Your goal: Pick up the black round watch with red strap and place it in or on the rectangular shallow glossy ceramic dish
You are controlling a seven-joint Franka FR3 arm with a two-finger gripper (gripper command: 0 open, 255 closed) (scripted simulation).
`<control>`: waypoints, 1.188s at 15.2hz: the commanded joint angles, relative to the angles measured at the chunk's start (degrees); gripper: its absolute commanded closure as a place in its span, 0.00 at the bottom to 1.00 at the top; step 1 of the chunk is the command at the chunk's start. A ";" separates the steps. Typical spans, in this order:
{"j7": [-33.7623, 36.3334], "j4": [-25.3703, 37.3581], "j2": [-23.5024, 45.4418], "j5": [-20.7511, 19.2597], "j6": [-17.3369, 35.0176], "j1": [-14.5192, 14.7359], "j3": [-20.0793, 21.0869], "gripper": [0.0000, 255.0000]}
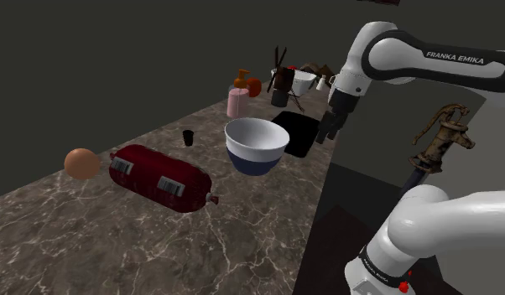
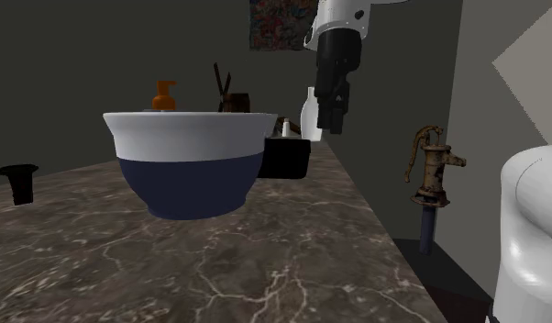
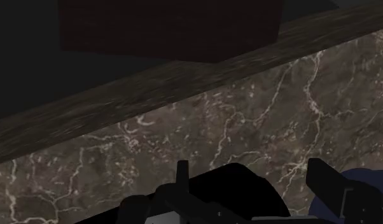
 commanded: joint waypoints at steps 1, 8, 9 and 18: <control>0.00 0.00 0.00 0.00 0.00 0.00 0.00 0.00; 5.87 6.23 11.72 4.42 6.65 3.07 5.81 0.00; 6.68 7.39 13.50 4.86 7.46 3.42 6.57 0.00; 14.13 20.74 30.35 6.28 12.75 5.88 12.71 0.00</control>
